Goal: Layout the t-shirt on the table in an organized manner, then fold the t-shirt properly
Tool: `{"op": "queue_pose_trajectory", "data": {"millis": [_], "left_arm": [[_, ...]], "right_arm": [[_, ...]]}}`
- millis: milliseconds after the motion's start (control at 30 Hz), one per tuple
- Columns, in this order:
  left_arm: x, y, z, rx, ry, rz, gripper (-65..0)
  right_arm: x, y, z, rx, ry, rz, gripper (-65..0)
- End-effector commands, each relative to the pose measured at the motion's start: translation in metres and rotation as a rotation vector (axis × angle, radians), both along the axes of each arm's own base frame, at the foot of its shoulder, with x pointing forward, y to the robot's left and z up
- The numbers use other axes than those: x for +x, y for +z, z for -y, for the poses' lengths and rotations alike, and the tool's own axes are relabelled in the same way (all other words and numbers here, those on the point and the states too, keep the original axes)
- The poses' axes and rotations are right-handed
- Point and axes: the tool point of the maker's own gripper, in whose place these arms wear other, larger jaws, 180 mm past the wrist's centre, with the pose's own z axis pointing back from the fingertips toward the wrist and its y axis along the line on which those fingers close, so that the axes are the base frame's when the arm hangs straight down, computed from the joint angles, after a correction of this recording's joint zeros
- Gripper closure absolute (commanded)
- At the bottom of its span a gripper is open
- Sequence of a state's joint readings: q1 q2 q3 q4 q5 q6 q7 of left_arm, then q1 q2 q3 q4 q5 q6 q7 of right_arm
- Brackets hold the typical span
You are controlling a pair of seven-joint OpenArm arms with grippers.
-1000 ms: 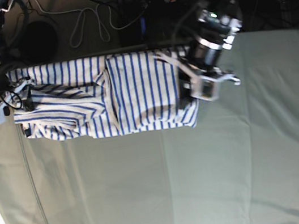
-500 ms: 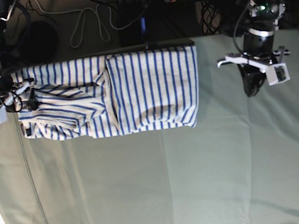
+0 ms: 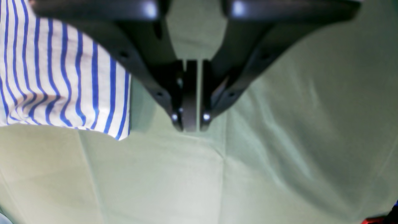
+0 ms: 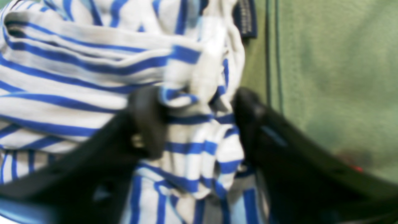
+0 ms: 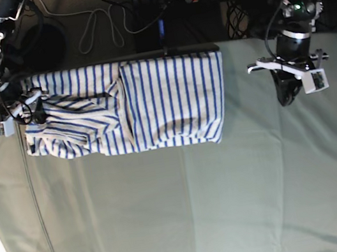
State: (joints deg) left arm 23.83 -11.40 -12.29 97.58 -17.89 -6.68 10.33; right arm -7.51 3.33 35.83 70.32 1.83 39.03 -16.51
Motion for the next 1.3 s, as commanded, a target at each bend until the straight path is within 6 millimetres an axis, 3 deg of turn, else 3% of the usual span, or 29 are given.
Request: {"op": "queue_pose_trajectory", "data": {"millis": [0, 100, 167, 233, 433, 700, 867, 1000, 1100, 1267], "left_arm": [[0.005, 0.012, -0.002, 0.001, 0.002, 0.046, -2.2], [0.005, 0.012, -0.002, 0.001, 0.002, 0.046, -2.2], [0.005, 0.012, -0.002, 0.001, 0.002, 0.046, -2.2], [0.005, 0.012, -0.002, 0.001, 0.003, 0.046, -2.2], [0.004, 0.017, -0.024, 0.023, 0.057, 0.060, -2.2], [0.001, 0.029, -0.065, 0.072, 0.150, 0.083, -2.2], [-0.004, 0.037, -0.093, 0.103, 0.217, 0.098, -2.2], [-0.011, 0.041, -0.110, 0.121, 0.262, 0.100, -2.2], [-0.018, 0.039, -0.116, 0.129, 0.276, 0.090, -2.2], [-0.026, 0.033, -0.117, 0.137, 0.274, 0.062, -2.2]], "right_arm": [[-0.007, -0.006, -0.004, -0.003, 0.031, -0.046, -17.2], [-0.007, -0.005, -0.004, -0.006, 0.032, -0.043, -1.1], [-0.010, -0.002, -0.005, -0.016, 0.035, -0.040, 0.0], [-0.007, 0.013, -0.007, -0.042, 0.039, -0.001, 0.0], [0.005, 0.076, -0.035, -0.104, 0.048, 0.166, 0.0], [0.010, 0.130, -0.119, -0.092, 0.244, 0.300, 0.0], [0.003, 0.142, -0.192, 0.000, 0.415, 0.338, 0.0], [0.011, 0.154, -0.235, 0.065, 0.455, 0.377, 0.0], [0.020, 0.163, -0.254, 0.078, 0.476, 0.408, 0.0], [0.033, 0.148, -0.279, 0.084, 0.543, 0.386, 0.0]]}}
